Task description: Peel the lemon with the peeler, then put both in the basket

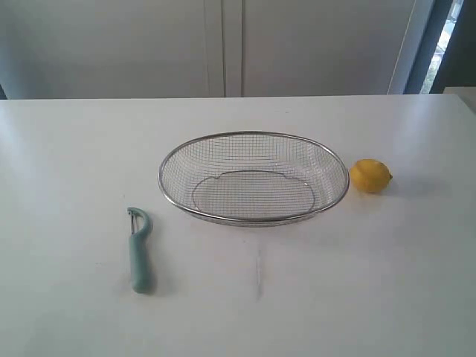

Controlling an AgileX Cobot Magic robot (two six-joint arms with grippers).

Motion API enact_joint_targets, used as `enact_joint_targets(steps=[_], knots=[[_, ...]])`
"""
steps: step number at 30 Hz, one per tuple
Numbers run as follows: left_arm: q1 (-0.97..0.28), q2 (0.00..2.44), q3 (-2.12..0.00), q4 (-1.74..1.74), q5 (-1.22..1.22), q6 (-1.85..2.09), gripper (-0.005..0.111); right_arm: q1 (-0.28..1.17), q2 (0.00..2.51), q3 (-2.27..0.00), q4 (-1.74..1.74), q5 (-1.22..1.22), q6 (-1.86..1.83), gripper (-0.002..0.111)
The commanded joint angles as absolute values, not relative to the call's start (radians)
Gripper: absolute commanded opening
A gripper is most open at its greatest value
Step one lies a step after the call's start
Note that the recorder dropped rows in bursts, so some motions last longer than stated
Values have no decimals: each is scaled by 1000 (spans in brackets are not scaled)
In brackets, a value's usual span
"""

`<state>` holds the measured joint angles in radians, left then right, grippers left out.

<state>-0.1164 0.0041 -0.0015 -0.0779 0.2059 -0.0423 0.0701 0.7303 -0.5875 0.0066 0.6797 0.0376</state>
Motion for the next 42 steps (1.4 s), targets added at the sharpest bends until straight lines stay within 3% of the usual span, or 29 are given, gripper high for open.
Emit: enact_joint_targets(steps=[1, 15, 24, 42], knots=[[-121, 0, 0, -78, 203, -45, 0, 89, 831, -685, 11, 786, -26, 0], [-121, 0, 0, -78, 203, -45, 0, 543, 1238, -986, -5, 869, 101, 0], [-121, 0, 0, -78, 203, -45, 0, 826, 1617, -1340, -83, 846, 192, 0], [-121, 0, 0, -78, 203, -45, 0, 939, 2069, -1833, -86, 902, 320, 0]])
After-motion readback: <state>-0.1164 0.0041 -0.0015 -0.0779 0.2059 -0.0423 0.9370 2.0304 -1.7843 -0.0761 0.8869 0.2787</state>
